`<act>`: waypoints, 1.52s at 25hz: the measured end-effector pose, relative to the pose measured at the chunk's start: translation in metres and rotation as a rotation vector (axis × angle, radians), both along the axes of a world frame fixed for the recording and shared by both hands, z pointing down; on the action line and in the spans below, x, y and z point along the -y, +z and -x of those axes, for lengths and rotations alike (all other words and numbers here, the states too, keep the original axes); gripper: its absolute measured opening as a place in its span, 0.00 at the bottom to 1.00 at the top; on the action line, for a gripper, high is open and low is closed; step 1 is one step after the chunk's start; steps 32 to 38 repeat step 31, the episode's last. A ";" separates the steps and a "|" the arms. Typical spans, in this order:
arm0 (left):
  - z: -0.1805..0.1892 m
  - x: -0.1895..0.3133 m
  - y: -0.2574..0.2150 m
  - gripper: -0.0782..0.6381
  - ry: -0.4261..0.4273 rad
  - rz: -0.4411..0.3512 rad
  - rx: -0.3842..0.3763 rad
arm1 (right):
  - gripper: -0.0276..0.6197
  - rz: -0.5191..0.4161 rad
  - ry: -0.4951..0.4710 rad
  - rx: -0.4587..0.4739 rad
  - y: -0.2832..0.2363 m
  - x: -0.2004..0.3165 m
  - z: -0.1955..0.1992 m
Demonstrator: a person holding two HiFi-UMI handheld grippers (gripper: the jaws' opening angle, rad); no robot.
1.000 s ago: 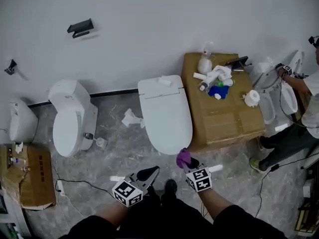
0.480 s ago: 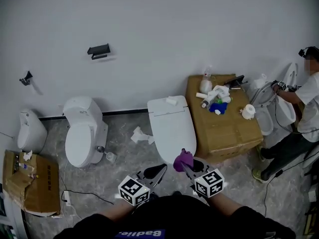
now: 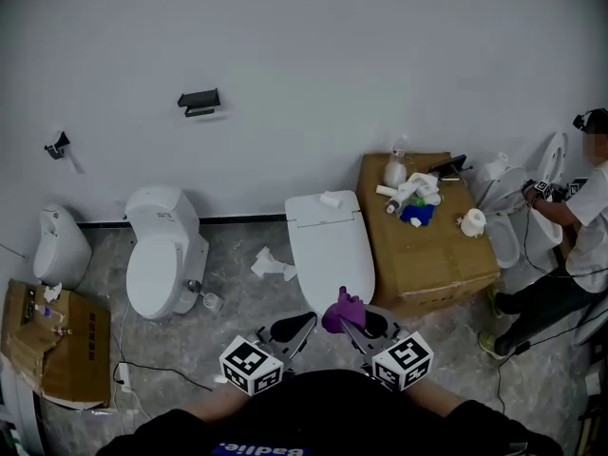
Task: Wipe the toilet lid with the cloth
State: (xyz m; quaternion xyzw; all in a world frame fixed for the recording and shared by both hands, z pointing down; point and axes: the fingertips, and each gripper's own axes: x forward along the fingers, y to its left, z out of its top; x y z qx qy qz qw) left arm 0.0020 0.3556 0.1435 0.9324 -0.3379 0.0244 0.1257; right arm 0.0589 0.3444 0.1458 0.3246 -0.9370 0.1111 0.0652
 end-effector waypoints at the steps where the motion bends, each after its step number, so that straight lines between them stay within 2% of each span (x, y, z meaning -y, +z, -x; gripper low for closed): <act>1: 0.002 -0.002 -0.001 0.13 -0.004 -0.004 0.001 | 0.19 -0.009 -0.011 0.003 -0.001 -0.003 0.002; 6: 0.004 -0.007 0.000 0.13 -0.010 -0.031 0.017 | 0.19 -0.043 -0.053 0.015 -0.004 -0.011 0.010; 16: -0.002 -0.014 0.002 0.13 0.005 -0.073 0.051 | 0.19 -0.065 -0.051 0.008 -0.001 -0.013 0.007; 38: -0.003 -0.012 0.004 0.13 -0.010 -0.068 0.054 | 0.19 -0.060 -0.039 0.019 0.001 -0.012 0.002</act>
